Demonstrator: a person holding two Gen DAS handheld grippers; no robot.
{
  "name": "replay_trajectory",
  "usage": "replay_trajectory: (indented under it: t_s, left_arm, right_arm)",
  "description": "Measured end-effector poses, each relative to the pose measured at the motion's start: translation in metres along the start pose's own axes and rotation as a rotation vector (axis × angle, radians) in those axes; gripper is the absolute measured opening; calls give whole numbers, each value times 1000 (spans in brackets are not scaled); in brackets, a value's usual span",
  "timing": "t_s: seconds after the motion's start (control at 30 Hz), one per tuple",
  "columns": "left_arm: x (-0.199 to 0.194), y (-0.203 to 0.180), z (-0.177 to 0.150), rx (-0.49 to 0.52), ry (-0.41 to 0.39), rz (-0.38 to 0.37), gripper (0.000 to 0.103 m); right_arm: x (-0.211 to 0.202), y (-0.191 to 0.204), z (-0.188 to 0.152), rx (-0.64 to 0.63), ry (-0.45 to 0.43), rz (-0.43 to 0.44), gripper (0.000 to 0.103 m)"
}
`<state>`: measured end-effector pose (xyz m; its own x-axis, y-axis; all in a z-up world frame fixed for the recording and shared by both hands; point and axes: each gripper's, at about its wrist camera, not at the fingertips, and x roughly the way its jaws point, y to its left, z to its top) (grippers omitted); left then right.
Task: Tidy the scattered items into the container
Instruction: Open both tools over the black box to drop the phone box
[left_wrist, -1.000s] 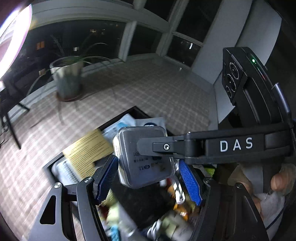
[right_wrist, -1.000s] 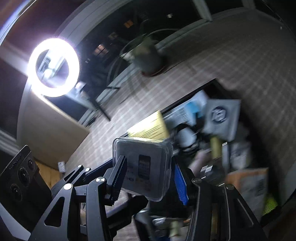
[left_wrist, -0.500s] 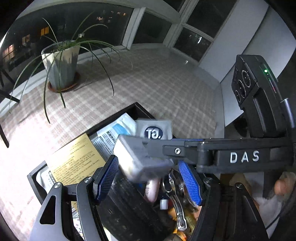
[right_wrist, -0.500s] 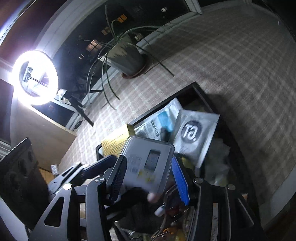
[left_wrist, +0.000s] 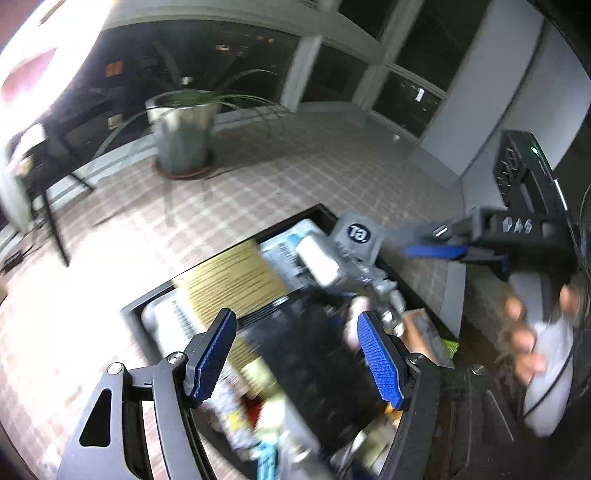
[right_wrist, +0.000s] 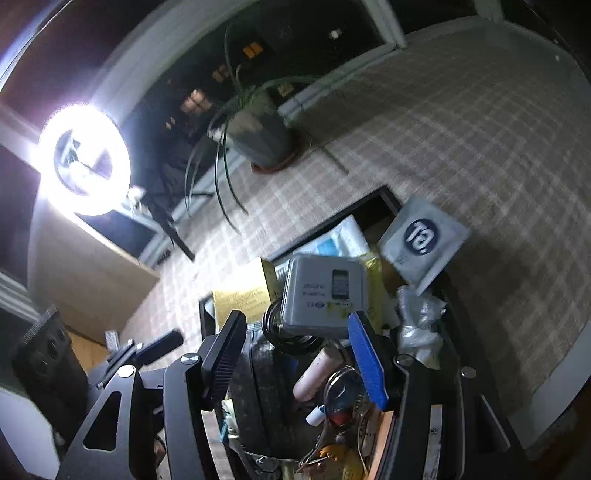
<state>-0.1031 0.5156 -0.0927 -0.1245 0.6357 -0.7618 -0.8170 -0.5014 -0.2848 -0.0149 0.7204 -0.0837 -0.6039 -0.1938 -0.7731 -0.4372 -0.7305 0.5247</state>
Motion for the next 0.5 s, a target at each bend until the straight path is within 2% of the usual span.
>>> replay_trajectory:
  t_s: [0.2, 0.3, 0.5]
  left_arm:
    - [-45, 51, -38, -80, -18, 112, 72]
    - [-70, 83, -65, -139, -26, 162, 72]
    - [-126, 154, -137, -283, -17, 311, 72]
  right_arm:
    - [-33, -3, -1, 29, -74, 7, 54]
    - [-37, 12, -8, -26, -91, -26, 56]
    - [-13, 68, -37, -206, -57, -60, 57]
